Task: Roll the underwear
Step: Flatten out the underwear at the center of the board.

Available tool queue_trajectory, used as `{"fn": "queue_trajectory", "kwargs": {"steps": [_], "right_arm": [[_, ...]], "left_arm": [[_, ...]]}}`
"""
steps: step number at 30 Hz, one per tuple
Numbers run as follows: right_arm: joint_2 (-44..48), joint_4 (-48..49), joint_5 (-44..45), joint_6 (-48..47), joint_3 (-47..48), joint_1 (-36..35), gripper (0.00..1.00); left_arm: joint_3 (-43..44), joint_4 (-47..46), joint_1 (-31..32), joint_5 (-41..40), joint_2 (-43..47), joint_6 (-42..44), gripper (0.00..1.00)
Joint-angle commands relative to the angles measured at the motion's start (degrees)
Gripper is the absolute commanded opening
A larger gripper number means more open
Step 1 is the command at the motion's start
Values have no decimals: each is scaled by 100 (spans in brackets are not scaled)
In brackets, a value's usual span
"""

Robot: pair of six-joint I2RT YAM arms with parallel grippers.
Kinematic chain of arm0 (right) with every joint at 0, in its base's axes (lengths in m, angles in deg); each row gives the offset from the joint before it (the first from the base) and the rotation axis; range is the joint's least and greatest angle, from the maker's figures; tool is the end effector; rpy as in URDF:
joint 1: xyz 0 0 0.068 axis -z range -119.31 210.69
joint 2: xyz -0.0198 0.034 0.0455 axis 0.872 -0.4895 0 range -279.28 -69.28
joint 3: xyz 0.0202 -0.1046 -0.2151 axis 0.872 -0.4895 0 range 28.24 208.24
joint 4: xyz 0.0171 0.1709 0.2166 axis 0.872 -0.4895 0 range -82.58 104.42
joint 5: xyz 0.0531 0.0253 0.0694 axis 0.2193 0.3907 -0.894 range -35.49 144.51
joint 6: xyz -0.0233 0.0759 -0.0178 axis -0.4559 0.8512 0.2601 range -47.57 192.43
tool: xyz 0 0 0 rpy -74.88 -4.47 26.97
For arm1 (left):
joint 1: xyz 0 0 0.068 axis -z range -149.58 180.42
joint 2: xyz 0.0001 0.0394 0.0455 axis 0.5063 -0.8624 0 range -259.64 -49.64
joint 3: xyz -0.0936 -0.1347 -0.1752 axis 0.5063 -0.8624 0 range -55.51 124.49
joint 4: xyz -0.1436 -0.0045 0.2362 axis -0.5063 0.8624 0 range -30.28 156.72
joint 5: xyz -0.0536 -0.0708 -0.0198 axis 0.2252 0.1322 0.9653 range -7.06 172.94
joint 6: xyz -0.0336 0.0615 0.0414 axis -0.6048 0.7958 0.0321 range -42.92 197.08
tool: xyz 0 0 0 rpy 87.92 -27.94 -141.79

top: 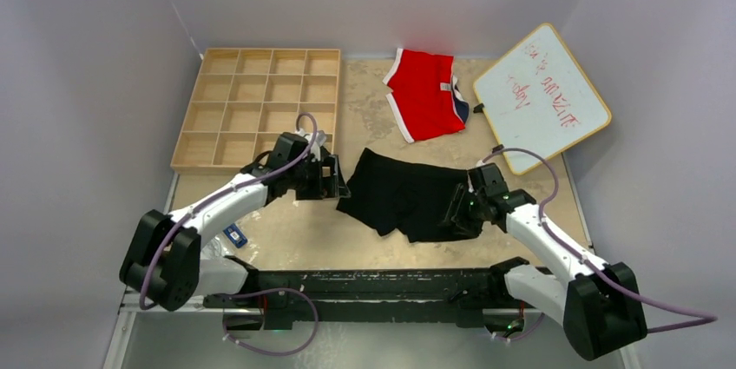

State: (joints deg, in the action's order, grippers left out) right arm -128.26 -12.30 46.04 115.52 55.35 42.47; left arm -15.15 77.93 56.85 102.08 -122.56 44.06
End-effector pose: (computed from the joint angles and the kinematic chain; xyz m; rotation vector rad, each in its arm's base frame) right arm 0.2150 0.0816 0.1010 0.5244 2.6384 0.5568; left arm 0.2527 -0.1515 0.1344 0.0067 2.5876 -0.8346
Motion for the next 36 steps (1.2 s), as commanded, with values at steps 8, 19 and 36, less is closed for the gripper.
{"fn": "queue_trajectory", "kwargs": {"steps": [8, 19, 36], "right_arm": [[-633, 212, -1461, -1156, 1374, 11, 46], [-1049, 638, -2193, -1313, 859, -24, 42], [-1671, 764, -2339, -1613, 642, -80, 40]], "left_arm": [[307, -890, 11, 364, -1344, -202, 79], [-279, -1178, 28, 988, -1203, -774, 64], [-594, -1852, 4, 705, -965, -1113, 55]]}}
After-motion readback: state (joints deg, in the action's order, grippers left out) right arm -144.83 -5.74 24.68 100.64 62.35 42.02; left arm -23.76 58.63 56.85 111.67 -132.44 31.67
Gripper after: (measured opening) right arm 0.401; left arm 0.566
